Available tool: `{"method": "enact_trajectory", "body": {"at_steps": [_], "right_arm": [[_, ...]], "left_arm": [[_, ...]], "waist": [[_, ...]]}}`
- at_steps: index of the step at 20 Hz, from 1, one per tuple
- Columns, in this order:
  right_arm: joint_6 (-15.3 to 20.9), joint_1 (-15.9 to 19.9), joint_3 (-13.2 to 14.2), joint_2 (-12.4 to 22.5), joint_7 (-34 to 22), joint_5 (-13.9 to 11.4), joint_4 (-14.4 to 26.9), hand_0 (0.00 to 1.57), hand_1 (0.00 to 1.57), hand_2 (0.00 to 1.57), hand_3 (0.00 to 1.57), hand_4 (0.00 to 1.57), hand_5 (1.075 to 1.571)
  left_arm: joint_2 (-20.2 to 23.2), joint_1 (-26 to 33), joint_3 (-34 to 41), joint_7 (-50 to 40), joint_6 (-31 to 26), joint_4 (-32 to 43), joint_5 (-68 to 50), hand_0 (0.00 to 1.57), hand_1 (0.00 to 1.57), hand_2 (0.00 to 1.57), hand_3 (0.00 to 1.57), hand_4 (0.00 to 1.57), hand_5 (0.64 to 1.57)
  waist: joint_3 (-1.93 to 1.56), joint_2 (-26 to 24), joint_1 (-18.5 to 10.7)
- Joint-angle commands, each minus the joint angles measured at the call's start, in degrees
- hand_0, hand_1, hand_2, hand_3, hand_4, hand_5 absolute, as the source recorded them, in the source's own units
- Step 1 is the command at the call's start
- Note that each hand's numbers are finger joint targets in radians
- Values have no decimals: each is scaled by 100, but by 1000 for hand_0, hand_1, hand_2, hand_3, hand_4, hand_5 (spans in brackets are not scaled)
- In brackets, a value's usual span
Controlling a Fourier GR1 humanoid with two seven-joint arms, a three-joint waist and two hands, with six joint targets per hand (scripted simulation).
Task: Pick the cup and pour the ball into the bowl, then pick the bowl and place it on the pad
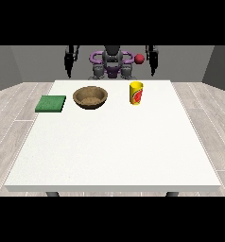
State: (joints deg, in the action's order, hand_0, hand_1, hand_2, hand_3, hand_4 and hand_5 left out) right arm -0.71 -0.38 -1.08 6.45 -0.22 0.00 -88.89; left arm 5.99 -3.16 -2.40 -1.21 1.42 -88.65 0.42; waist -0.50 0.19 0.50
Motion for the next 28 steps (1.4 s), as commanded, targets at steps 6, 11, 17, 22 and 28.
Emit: {"method": "enact_trajectory", "body": {"at_steps": [6,11,17,22,28], "right_arm": [[-30,99,123,283,-587,72,-626,0,0,0,0,0,1569],[-954,-114,1222,858,-493,1406,-697,0,0,0,0,0,1570],[-1079,-66,1240,649,109,1289,-693,0,0,0,0,0,1570],[-1077,161,1174,476,491,1166,-483,0,0,0,0,0,1570],[-1136,455,1365,499,1141,1039,43,0,0,0,0,0,1571]], "left_arm": [[224,-162,88,-613,-40,-614,-99,0,0,0,0,0,1557],[290,-265,906,-1049,-300,-1102,-1281,0,0,0,0,0,1554],[521,-419,1477,-68,-567,-567,-1364,0,0,0,0,0,1544],[400,-612,1457,856,-672,26,-1141,0,0,0,0,0,1528],[26,-572,1211,2187,-579,719,-625,0,0,0,0,0,1526]], "waist": [[65,-1670,50],[50,-1034,68],[50,-274,185],[51,302,293],[50,805,221]]}}
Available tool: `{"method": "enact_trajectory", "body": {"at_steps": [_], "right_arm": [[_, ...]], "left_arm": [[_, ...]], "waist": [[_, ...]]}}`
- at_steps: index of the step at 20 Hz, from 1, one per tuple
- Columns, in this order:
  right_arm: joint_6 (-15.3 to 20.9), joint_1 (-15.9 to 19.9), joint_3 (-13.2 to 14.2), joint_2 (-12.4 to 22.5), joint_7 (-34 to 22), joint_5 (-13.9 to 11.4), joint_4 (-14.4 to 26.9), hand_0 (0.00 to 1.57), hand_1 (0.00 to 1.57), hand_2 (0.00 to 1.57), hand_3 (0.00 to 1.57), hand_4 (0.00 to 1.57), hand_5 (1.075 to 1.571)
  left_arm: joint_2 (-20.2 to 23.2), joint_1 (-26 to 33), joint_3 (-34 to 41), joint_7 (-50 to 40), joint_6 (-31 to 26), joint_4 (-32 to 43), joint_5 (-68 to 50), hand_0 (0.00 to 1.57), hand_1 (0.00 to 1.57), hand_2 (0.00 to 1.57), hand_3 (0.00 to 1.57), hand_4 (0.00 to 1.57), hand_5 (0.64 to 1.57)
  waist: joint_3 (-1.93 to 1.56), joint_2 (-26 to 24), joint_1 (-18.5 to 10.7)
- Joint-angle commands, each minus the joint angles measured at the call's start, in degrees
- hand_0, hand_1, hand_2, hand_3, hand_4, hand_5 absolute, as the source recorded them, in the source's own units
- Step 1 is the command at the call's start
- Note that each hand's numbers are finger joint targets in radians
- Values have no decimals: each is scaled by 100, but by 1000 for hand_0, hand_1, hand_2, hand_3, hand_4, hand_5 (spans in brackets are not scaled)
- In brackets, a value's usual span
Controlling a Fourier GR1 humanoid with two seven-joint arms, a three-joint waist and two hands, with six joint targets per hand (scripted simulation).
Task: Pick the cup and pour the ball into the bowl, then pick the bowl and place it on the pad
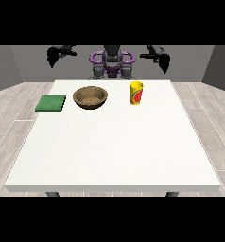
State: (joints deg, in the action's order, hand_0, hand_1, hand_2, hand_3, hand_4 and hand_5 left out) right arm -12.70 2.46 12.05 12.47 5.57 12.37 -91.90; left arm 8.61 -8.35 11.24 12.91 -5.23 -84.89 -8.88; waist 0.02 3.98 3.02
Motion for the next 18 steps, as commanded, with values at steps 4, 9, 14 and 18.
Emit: {"method": "enact_trajectory", "body": {"at_steps": [4,9,14,18], "right_arm": [[-185,100,-7,13,329,-74,225,0,0,0,0,0,1571],[-314,653,177,242,447,78,235,0,0,0,0,0,1570],[-378,527,152,97,881,-130,906,0,0,0,0,0,1570],[-552,534,249,178,1212,-163,1336,0,0,0,0,0,1571]], "left_arm": [[-719,33,-375,1390,602,1125,765,0,0,0,0,0,1519],[-531,-835,84,2569,679,2445,711,0,0,0,0,0,1528],[-563,-1227,77,2840,872,3381,780,0,0,0,0,0,1517],[-382,-1546,121,2940,823,3893,776,0,0,0,0,0,1520]], "waist": [[0,281,218],[3,998,500],[0,801,298],[-1,760,280]]}}
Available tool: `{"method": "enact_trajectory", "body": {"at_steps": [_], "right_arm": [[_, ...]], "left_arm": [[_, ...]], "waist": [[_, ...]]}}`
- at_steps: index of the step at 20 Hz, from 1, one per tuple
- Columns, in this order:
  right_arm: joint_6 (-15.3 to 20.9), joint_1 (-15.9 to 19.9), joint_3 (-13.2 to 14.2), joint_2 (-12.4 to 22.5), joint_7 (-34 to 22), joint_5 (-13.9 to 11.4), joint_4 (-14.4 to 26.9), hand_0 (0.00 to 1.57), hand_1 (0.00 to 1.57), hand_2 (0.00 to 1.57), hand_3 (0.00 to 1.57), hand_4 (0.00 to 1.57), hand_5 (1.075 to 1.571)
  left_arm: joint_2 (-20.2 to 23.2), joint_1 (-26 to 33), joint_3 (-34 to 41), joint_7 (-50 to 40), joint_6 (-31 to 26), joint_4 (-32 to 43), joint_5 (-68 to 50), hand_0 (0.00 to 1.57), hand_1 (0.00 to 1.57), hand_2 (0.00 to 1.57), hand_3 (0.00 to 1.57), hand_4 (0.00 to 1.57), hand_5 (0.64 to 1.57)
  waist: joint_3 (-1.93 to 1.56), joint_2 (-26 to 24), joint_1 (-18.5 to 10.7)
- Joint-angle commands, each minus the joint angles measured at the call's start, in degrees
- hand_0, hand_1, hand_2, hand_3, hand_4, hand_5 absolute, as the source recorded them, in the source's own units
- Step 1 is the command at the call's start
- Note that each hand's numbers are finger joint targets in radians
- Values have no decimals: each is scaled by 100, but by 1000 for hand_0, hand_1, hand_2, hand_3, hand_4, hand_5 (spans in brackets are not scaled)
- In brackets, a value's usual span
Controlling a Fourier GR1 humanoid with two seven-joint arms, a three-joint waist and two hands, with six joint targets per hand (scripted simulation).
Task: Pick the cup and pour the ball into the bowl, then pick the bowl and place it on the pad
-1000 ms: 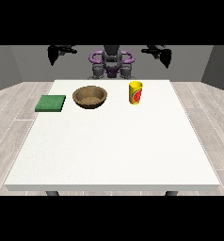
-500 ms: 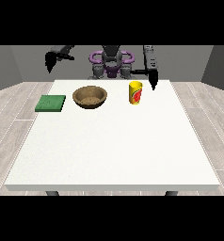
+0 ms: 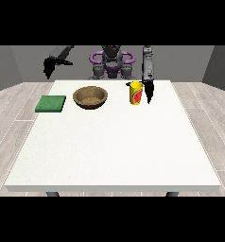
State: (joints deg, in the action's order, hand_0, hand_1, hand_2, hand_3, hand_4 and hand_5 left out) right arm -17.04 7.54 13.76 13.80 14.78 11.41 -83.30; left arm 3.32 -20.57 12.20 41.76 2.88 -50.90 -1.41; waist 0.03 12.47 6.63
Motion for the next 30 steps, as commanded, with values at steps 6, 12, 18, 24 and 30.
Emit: {"method": "enact_trajectory", "body": {"at_steps": [6,12,18,24,30], "right_arm": [[142,330,-87,-95,95,-166,165,0,0,0,0,0,1571],[-192,308,48,134,230,-1,78,0,0,0,0,0,1570],[-537,215,281,503,165,233,38,0,0,0,0,0,1570],[-264,149,399,451,-160,123,756,0,0,0,0,0,1570],[-320,129,353,415,-351,151,1102,0,0,0,0,0,1569]], "left_arm": [[104,-861,272,884,252,1485,-42,0,0,0,0,0,1523],[156,-815,68,1171,1084,1673,463,1018,1018,1101,888,1467,776],[-97,-374,62,1561,2039,1625,799,1323,1323,1571,1571,1477,1250],[248,-493,-613,162,2066,1348,1502,1341,1341,1571,1571,1532,1304],[1828,-1412,-914,-1531,2148,1306,2475,1450,1450,1571,1571,1571,1291]], "waist": [[0,278,70],[-6,492,397],[-1,515,605],[-7,-716,22],[-24,-1226,-71]]}}
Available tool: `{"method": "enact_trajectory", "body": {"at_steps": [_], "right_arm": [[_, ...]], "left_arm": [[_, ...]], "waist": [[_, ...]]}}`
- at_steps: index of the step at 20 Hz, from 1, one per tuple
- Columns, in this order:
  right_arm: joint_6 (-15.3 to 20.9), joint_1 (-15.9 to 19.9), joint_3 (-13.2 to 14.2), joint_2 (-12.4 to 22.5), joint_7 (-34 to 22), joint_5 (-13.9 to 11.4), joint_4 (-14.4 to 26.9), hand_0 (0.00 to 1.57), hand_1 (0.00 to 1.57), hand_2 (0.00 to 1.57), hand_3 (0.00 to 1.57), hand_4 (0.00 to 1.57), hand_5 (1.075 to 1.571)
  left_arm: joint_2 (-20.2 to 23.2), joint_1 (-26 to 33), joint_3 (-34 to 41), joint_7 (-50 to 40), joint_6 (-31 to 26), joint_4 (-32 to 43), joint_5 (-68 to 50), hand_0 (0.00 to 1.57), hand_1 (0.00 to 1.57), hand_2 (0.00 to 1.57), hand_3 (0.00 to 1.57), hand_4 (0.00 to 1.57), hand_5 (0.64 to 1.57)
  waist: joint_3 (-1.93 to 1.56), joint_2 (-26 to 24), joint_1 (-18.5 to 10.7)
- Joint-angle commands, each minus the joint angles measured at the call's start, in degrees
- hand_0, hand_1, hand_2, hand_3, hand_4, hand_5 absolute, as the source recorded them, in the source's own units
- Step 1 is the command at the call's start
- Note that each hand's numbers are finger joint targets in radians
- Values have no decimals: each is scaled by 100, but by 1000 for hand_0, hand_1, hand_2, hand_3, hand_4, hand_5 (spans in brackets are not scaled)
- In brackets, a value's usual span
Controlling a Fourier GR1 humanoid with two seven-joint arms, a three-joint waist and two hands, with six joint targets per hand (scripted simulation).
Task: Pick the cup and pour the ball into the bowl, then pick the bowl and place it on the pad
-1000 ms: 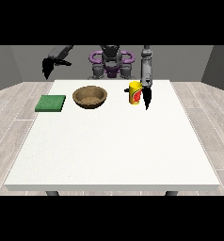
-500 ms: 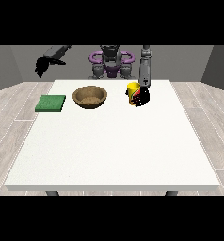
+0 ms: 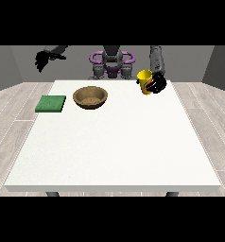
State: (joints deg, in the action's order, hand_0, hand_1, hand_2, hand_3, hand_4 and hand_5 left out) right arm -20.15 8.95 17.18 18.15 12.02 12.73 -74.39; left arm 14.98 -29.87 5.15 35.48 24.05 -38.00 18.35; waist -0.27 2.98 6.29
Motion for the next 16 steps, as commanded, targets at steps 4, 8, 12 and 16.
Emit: {"method": "enact_trajectory", "body": {"at_steps": [4,8,12,16], "right_arm": [[-102,-29,102,69,215,-45,537,0,0,0,0,0,1568],[-356,50,190,252,391,-7,911,0,0,0,0,0,1568],[-288,287,241,252,345,63,948,0,0,0,0,0,1569],[-354,-4,53,129,247,-45,923,0,0,0,0,0,1570]], "left_arm": [[628,-856,-592,-1773,174,0,1083,1473,1473,1571,1571,1571,1278],[427,-1239,-933,-2523,157,-137,1590,1491,1491,1571,1571,1571,1273],[201,-1485,-1112,-3104,306,-159,2036,1491,1491,1571,1571,1571,1273],[-115,-1354,-1646,-3913,623,-26,2895,1501,1501,1571,1571,1508,1244]], "waist": [[18,-227,-37],[20,-228,-104],[23,-183,17],[24,-625,88]]}}
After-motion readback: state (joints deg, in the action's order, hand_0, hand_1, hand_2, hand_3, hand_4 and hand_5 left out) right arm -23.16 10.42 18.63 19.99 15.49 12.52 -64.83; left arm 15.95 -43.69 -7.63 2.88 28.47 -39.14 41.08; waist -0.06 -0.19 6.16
